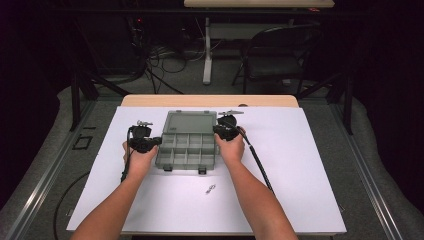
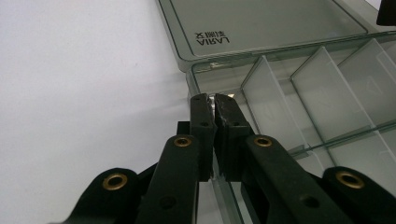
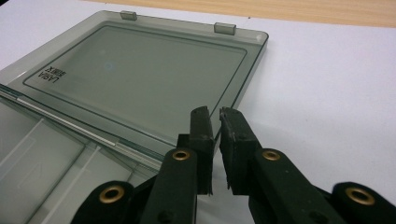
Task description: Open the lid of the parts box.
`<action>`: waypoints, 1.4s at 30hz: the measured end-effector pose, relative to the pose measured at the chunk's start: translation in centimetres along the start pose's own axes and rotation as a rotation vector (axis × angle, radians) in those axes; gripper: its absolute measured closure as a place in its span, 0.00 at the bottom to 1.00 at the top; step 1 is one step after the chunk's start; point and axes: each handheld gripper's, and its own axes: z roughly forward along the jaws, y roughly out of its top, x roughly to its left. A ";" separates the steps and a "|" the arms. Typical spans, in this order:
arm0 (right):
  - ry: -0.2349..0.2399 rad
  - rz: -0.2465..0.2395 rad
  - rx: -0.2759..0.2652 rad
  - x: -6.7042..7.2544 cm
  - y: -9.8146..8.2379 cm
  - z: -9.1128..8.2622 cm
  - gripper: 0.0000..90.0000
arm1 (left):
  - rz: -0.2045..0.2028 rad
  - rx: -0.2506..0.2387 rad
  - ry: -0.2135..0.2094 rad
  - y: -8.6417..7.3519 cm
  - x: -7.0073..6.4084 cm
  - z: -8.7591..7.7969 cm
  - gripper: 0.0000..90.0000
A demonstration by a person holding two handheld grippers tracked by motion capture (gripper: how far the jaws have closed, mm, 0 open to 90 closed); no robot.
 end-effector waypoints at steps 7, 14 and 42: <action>-0.021 -0.063 -0.037 0.3 0.2 -1.4 0.83 | 0.013 -0.036 -0.033 0.1 0.4 -1.2 0.86; 0.026 -0.081 -0.079 0.0 -1.0 -5.3 0.65 | 0.021 -0.128 -0.082 -0.8 -0.2 -3.5 0.63; 0.094 -0.244 -0.111 -1.2 -11.2 -19.1 0.38 | 0.220 -0.216 -0.244 -7.9 -5.9 -7.8 0.37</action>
